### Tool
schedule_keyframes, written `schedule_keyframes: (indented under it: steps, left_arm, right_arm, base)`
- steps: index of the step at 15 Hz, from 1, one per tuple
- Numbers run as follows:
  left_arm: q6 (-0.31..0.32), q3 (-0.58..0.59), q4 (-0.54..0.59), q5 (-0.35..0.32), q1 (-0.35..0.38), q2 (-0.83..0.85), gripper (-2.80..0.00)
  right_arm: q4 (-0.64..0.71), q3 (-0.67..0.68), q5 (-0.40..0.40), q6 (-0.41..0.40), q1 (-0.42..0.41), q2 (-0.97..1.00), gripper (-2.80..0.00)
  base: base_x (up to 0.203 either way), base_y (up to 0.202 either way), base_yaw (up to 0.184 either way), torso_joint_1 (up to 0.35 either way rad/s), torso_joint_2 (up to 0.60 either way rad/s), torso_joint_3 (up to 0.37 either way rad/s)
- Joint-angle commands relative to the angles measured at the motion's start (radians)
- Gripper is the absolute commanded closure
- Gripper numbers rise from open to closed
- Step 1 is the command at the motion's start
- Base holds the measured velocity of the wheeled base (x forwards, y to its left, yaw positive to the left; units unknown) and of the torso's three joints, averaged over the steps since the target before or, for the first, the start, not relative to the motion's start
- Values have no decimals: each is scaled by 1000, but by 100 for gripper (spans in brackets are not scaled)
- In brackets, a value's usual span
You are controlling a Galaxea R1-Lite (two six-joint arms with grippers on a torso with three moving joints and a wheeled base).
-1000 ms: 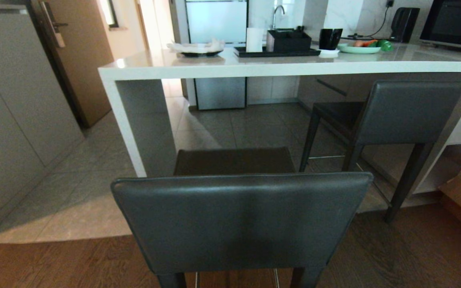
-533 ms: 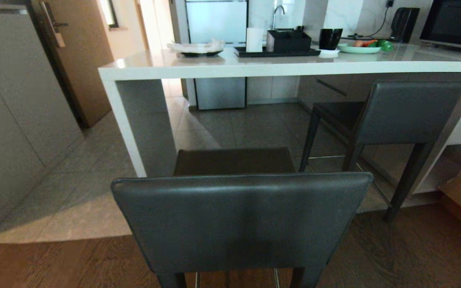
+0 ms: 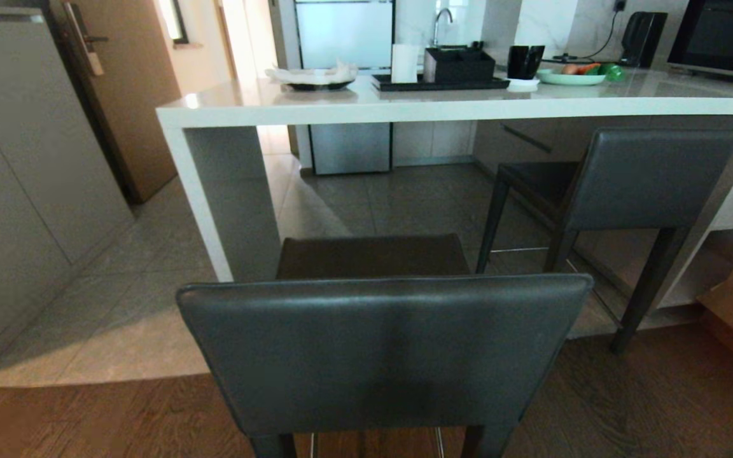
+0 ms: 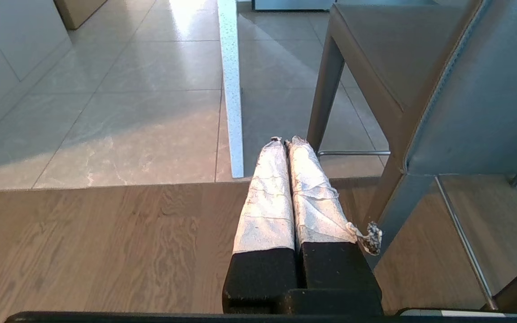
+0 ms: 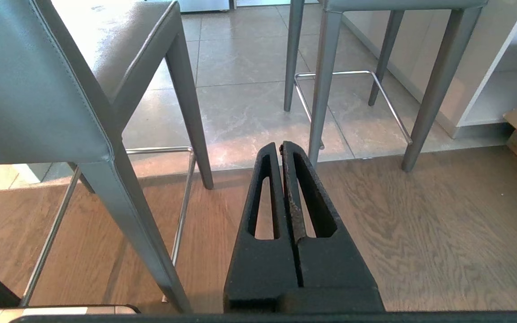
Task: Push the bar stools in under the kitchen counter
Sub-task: Push the gray chair back under the dining table
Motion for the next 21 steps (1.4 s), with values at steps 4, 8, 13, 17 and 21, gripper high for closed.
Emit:
schedule_keyframes:
  steps: [4, 8, 13, 17, 21]
  left_arm:
    - [0, 0, 0, 0, -1, 1, 0]
    - [-1, 0, 0, 0, 0, 1, 0]
    - [5, -4, 9, -1, -1, 1, 0]
    - [1, -96, 35, -16, 0, 77, 0]
    - [-172, -301, -52, -23, -4, 488, 0]
  right_arm:
    - [0, 0, 0, 0, 0, 1, 0]
    - [0, 0, 0, 0, 0, 1, 0]
    - [-2, 0, -2, -16, 0, 1, 0]
    - [23, -104, -9, 3, -2, 92, 0]
    - [-40, -228, -1, 58, -2, 428, 0]
  base:
    - [0, 0, 0, 0, 0, 0]
    - [0, 0, 0, 0, 0, 0]
    - [0, 0, 0, 0, 0, 0]
    - [0, 0, 0, 0, 0, 0]
    - [0, 0, 0, 0, 0, 0]
